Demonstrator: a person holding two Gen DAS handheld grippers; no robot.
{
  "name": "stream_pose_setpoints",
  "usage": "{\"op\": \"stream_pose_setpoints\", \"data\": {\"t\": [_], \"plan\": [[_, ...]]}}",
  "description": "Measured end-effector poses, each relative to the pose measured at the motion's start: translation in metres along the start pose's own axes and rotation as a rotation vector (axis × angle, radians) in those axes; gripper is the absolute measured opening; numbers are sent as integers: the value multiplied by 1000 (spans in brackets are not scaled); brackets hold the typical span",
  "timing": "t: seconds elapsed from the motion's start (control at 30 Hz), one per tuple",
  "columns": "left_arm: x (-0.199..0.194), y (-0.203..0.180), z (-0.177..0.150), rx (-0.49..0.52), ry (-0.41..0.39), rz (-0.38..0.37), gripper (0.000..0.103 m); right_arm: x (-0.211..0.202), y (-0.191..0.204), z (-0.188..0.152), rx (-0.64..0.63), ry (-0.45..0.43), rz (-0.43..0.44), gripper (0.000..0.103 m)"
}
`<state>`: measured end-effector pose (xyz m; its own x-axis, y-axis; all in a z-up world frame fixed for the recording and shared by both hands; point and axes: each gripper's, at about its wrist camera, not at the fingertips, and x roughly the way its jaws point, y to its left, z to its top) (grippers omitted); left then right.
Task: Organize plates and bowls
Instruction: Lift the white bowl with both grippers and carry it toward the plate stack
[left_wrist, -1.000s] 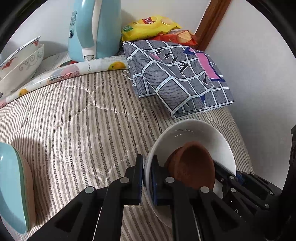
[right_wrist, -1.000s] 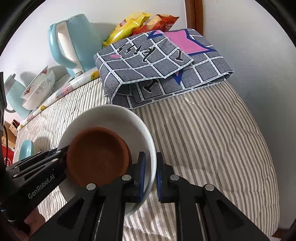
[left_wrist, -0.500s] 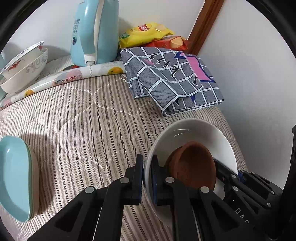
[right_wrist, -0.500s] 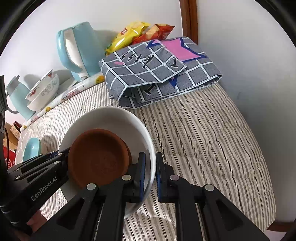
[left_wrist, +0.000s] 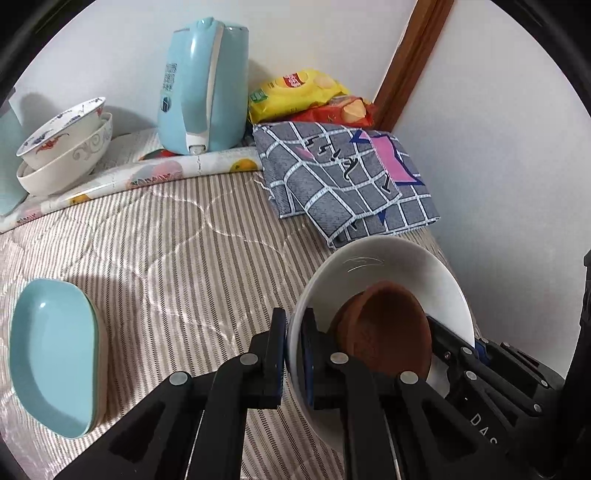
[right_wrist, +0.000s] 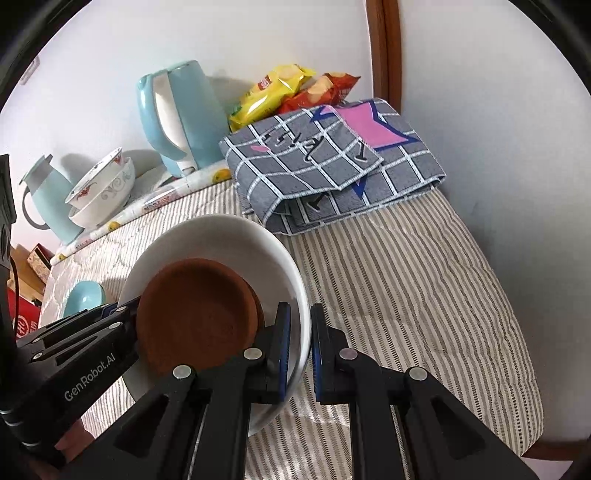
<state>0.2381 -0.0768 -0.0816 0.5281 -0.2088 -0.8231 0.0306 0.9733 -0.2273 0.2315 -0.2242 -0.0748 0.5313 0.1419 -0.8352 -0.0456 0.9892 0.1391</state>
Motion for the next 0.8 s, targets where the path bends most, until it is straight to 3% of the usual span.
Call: {"op": "stream_pose_setpoints", "data": {"t": [0.8], "plan": [[-41, 33, 7, -16, -54, 8, 8, -22, 41, 5, -19, -46, 19, 10]]}}
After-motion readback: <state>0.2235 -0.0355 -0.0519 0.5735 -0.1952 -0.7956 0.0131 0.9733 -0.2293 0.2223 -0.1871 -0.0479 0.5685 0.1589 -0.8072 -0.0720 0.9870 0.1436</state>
